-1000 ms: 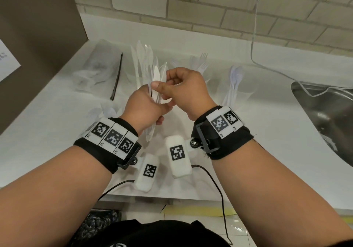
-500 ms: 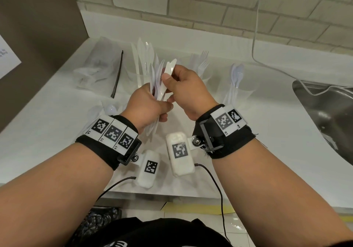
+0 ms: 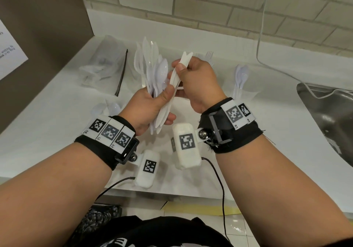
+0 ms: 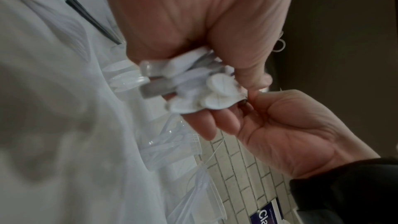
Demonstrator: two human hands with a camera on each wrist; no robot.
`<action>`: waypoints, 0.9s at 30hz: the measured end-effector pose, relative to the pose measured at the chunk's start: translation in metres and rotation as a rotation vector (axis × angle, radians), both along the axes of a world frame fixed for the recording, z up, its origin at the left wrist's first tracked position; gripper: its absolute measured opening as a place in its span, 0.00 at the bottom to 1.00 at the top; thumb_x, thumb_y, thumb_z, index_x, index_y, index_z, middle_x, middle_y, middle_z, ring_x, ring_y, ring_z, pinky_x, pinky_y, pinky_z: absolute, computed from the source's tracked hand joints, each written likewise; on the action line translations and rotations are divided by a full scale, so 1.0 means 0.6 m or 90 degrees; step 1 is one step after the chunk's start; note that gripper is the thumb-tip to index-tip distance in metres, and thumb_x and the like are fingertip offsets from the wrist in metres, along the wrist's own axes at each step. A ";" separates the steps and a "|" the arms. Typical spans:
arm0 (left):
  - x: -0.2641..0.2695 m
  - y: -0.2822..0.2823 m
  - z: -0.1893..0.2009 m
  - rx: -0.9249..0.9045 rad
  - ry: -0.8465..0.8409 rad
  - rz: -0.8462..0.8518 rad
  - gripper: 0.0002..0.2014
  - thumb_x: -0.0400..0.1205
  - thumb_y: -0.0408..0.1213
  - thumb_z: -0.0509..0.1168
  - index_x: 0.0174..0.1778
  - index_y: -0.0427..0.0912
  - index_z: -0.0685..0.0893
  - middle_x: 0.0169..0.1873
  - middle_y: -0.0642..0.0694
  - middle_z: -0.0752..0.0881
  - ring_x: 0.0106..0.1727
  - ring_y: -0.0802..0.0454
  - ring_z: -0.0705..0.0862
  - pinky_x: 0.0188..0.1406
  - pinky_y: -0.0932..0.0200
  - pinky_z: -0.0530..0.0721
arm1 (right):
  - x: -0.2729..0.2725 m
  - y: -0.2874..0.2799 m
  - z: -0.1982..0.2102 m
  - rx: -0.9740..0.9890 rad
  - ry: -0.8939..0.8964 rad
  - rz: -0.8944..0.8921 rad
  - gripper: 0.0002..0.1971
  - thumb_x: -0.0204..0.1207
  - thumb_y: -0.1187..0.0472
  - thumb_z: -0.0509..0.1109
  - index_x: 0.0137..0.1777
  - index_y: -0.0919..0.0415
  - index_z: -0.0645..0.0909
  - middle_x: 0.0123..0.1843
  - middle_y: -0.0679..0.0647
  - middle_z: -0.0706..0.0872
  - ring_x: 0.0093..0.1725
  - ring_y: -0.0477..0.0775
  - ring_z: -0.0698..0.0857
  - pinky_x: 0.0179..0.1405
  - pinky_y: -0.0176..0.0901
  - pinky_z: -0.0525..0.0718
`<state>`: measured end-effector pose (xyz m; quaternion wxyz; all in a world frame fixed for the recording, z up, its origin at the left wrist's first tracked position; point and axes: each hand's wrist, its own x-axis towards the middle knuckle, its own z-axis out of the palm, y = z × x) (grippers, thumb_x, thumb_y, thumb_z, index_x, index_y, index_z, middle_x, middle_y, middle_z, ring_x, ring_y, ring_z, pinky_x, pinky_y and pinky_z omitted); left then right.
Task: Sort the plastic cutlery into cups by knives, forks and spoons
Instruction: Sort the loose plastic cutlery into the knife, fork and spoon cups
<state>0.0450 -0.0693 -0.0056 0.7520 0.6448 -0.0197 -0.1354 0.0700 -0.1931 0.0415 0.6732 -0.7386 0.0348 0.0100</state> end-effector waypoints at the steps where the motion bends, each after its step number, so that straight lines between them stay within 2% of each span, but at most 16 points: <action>1: -0.001 0.002 0.001 -0.002 0.001 0.005 0.24 0.70 0.54 0.69 0.56 0.42 0.83 0.48 0.33 0.89 0.37 0.42 0.91 0.38 0.44 0.90 | 0.000 -0.002 0.004 0.012 0.005 0.002 0.07 0.85 0.65 0.59 0.54 0.61 0.78 0.39 0.56 0.85 0.39 0.56 0.86 0.37 0.48 0.88; 2: 0.000 0.004 0.001 -0.005 0.006 0.015 0.22 0.74 0.53 0.68 0.54 0.38 0.84 0.44 0.33 0.89 0.37 0.42 0.91 0.39 0.45 0.91 | 0.001 -0.004 0.009 0.018 0.006 0.000 0.07 0.85 0.65 0.59 0.55 0.62 0.78 0.40 0.56 0.85 0.38 0.55 0.85 0.34 0.46 0.87; 3: 0.002 0.007 0.000 -0.009 0.014 0.035 0.18 0.79 0.50 0.66 0.48 0.35 0.83 0.35 0.36 0.89 0.33 0.45 0.90 0.35 0.48 0.91 | 0.003 -0.006 0.014 0.021 0.004 -0.007 0.07 0.85 0.64 0.59 0.56 0.62 0.78 0.40 0.56 0.85 0.37 0.54 0.85 0.33 0.45 0.87; 4: 0.004 0.010 0.000 -0.007 0.024 0.061 0.16 0.82 0.47 0.65 0.42 0.35 0.81 0.27 0.40 0.86 0.27 0.48 0.89 0.30 0.54 0.89 | 0.007 -0.007 0.022 0.022 -0.004 -0.018 0.07 0.85 0.64 0.59 0.56 0.62 0.78 0.39 0.56 0.85 0.36 0.53 0.85 0.33 0.45 0.88; 5: 0.008 0.013 -0.002 -0.005 0.038 0.092 0.15 0.84 0.45 0.63 0.38 0.36 0.78 0.24 0.43 0.82 0.23 0.51 0.87 0.26 0.57 0.87 | 0.013 -0.009 0.031 0.022 -0.020 -0.034 0.07 0.85 0.64 0.59 0.55 0.62 0.78 0.38 0.55 0.85 0.36 0.53 0.85 0.33 0.46 0.88; 8: 0.022 0.025 -0.013 -0.017 0.075 0.140 0.14 0.85 0.45 0.63 0.39 0.38 0.74 0.30 0.41 0.74 0.25 0.47 0.88 0.31 0.50 0.90 | 0.042 -0.013 0.065 0.024 -0.130 -0.109 0.06 0.84 0.64 0.60 0.48 0.58 0.79 0.36 0.54 0.85 0.36 0.53 0.85 0.39 0.54 0.90; 11: 0.029 0.039 -0.019 0.010 0.077 0.163 0.13 0.85 0.45 0.62 0.41 0.39 0.77 0.30 0.44 0.78 0.25 0.51 0.87 0.43 0.45 0.87 | 0.076 -0.001 0.085 0.009 -0.282 -0.175 0.07 0.81 0.62 0.62 0.45 0.51 0.79 0.39 0.52 0.87 0.43 0.57 0.87 0.47 0.65 0.89; 13: 0.032 0.045 -0.022 0.012 0.080 0.138 0.18 0.84 0.46 0.62 0.47 0.30 0.80 0.35 0.35 0.82 0.29 0.50 0.88 0.44 0.47 0.85 | 0.103 0.015 0.081 -0.014 -0.335 -0.184 0.06 0.79 0.61 0.63 0.46 0.49 0.80 0.41 0.50 0.88 0.46 0.56 0.88 0.49 0.66 0.87; 14: 0.031 0.046 -0.022 0.000 0.088 0.116 0.22 0.84 0.46 0.63 0.54 0.25 0.80 0.41 0.28 0.82 0.35 0.45 0.89 0.41 0.48 0.86 | 0.115 0.024 0.077 -0.018 -0.336 -0.175 0.06 0.80 0.61 0.63 0.48 0.50 0.80 0.42 0.49 0.88 0.46 0.54 0.88 0.50 0.65 0.87; 15: 0.030 0.047 -0.020 -0.012 0.097 0.096 0.24 0.84 0.46 0.63 0.59 0.23 0.79 0.47 0.26 0.81 0.41 0.38 0.87 0.38 0.48 0.87 | 0.129 0.034 0.070 -0.020 -0.328 -0.162 0.06 0.80 0.63 0.63 0.50 0.51 0.80 0.43 0.49 0.88 0.47 0.52 0.88 0.51 0.64 0.87; 16: 0.028 0.048 -0.020 -0.019 0.101 0.084 0.23 0.84 0.45 0.63 0.59 0.23 0.79 0.49 0.26 0.80 0.44 0.35 0.85 0.35 0.50 0.88 | 0.140 0.043 0.062 -0.028 -0.319 -0.145 0.07 0.81 0.64 0.63 0.51 0.53 0.80 0.45 0.50 0.88 0.47 0.51 0.88 0.51 0.63 0.88; 18: 0.027 0.050 -0.020 -0.022 0.097 0.074 0.17 0.84 0.41 0.62 0.52 0.27 0.82 0.45 0.28 0.81 0.43 0.35 0.84 0.30 0.55 0.87 | 0.158 0.058 0.044 -0.065 -0.297 -0.122 0.07 0.81 0.66 0.63 0.51 0.54 0.80 0.43 0.51 0.88 0.46 0.53 0.88 0.49 0.62 0.88; 21: 0.026 0.056 -0.020 -0.025 0.081 0.072 0.11 0.85 0.37 0.62 0.45 0.33 0.83 0.36 0.34 0.84 0.34 0.46 0.86 0.24 0.63 0.83 | 0.185 0.069 0.010 -0.119 -0.222 -0.091 0.05 0.79 0.65 0.63 0.48 0.55 0.79 0.41 0.54 0.88 0.47 0.60 0.88 0.47 0.62 0.88; 24: 0.034 0.064 -0.027 -0.024 0.086 0.088 0.13 0.84 0.41 0.63 0.49 0.32 0.83 0.40 0.32 0.81 0.36 0.44 0.82 0.27 0.59 0.84 | 0.202 0.072 -0.013 -0.190 -0.163 -0.071 0.06 0.76 0.62 0.64 0.50 0.62 0.78 0.46 0.63 0.89 0.46 0.63 0.88 0.47 0.61 0.88; 25: 0.035 0.066 -0.029 -0.024 0.085 0.093 0.15 0.83 0.42 0.64 0.52 0.31 0.83 0.42 0.32 0.81 0.37 0.43 0.82 0.31 0.56 0.86 | 0.203 0.071 -0.014 -0.195 -0.153 -0.058 0.03 0.77 0.64 0.63 0.49 0.61 0.77 0.47 0.64 0.90 0.44 0.60 0.88 0.44 0.55 0.89; 27: 0.039 0.066 -0.032 -0.031 0.087 0.096 0.20 0.82 0.43 0.65 0.59 0.26 0.80 0.47 0.31 0.80 0.44 0.39 0.81 0.44 0.47 0.89 | 0.206 0.068 -0.011 -0.202 -0.151 -0.038 0.10 0.80 0.71 0.59 0.43 0.56 0.76 0.51 0.64 0.90 0.36 0.51 0.86 0.31 0.40 0.85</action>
